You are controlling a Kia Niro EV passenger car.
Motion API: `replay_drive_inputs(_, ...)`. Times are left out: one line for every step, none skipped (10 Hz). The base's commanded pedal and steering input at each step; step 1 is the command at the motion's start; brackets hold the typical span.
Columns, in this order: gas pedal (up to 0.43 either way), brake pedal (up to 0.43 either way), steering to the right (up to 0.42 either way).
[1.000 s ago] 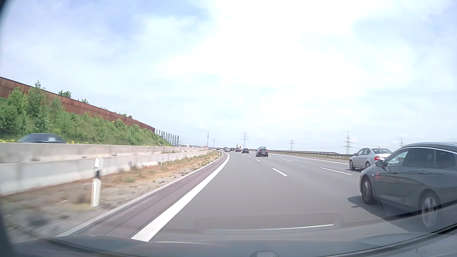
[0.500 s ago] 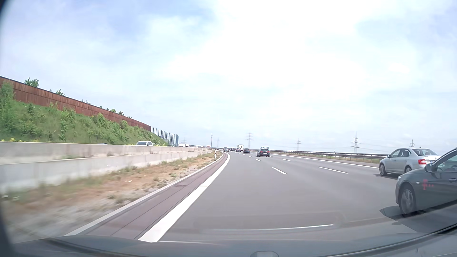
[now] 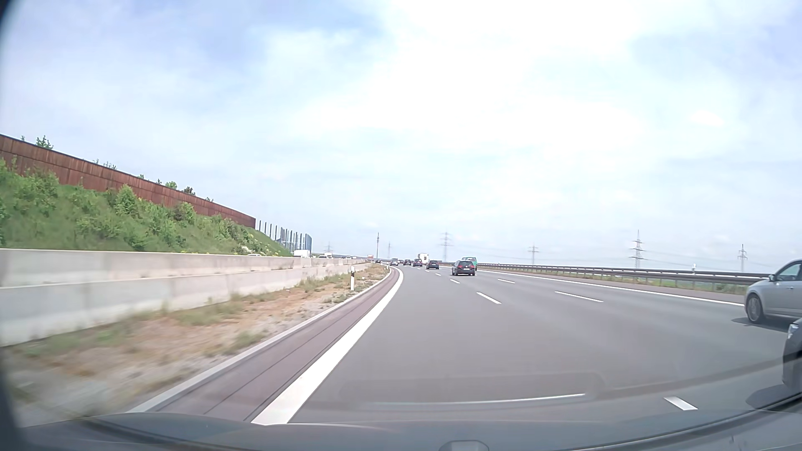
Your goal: Follow the waypoints while adhering to traffic rules and regulations
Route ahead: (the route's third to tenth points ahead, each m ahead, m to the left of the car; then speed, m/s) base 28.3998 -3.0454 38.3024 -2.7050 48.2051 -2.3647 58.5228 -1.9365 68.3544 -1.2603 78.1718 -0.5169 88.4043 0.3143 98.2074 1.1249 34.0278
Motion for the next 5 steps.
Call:
replay_drive_inputs(0.409,0.0,-0.009)
replay_drive_inputs(0.409,0.0,-0.009)
replay_drive_inputs(0.409,0.0,-0.008)
replay_drive_inputs(0.409,0.0,-0.008)
replay_drive_inputs(0.409,0.0,-0.008)
